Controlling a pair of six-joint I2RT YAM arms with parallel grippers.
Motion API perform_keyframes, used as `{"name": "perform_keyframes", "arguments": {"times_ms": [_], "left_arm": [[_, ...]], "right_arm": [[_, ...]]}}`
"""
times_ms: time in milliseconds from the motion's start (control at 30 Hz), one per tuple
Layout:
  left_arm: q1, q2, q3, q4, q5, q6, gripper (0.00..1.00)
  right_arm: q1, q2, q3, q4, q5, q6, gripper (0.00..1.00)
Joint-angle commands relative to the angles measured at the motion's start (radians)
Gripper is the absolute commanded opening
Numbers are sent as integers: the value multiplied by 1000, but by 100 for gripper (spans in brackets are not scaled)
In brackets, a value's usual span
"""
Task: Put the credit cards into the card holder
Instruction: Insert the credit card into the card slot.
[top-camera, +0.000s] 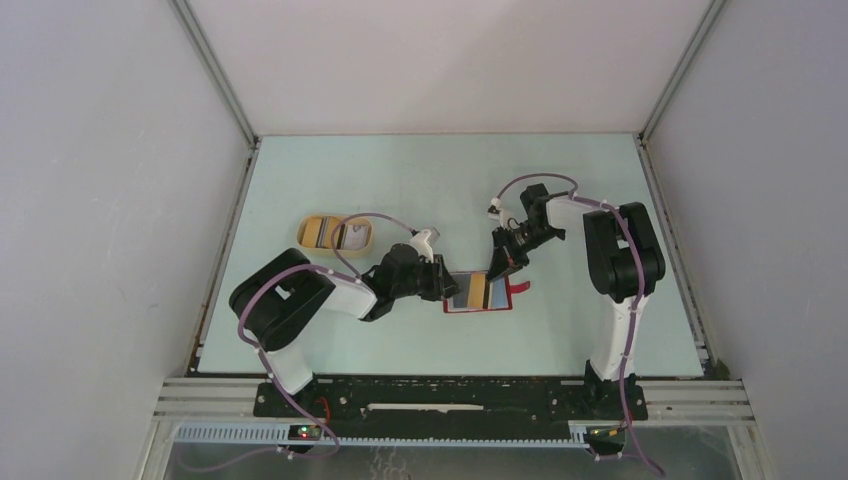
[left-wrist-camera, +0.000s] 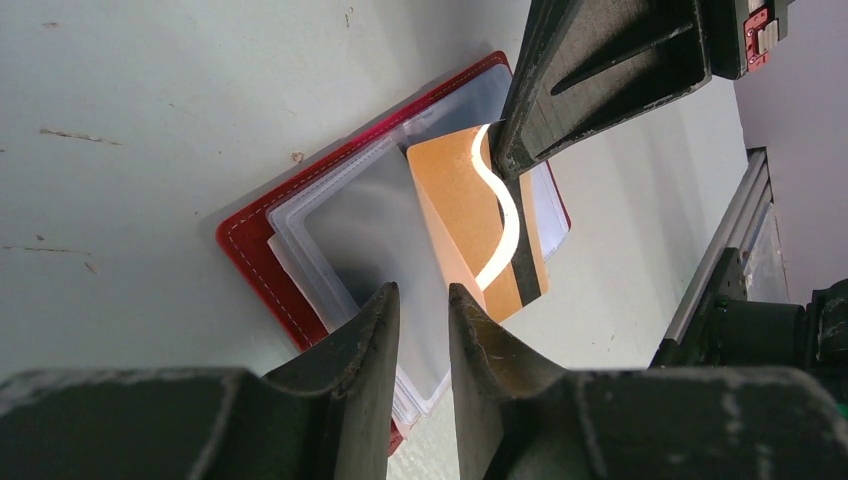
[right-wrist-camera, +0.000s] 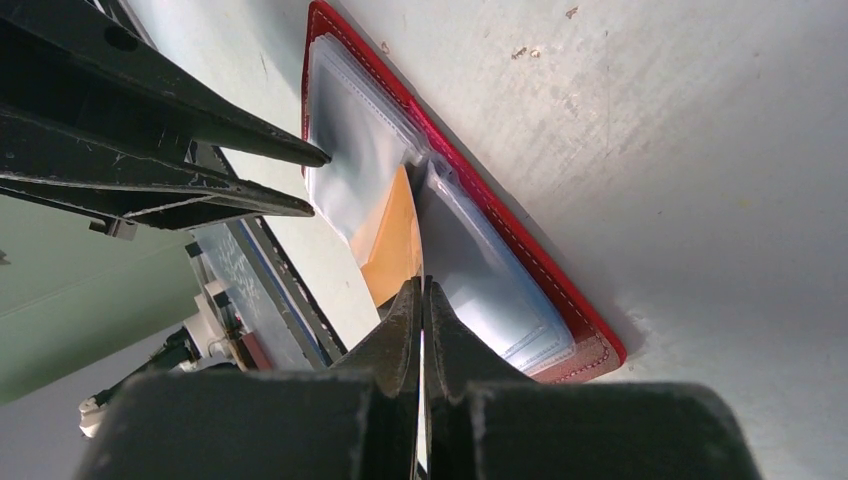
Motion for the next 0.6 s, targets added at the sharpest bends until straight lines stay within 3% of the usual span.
{"name": "perform_keyframes", "arguments": {"times_ms": [0,567], "left_arm": [[-4,27,11,-72,-37,22,30],[-4,30,16,-72,-31,25,30]], "right_arm": [[9,15,22,4,54,-13,0],[31,37,38,21,57,60,0]]}}
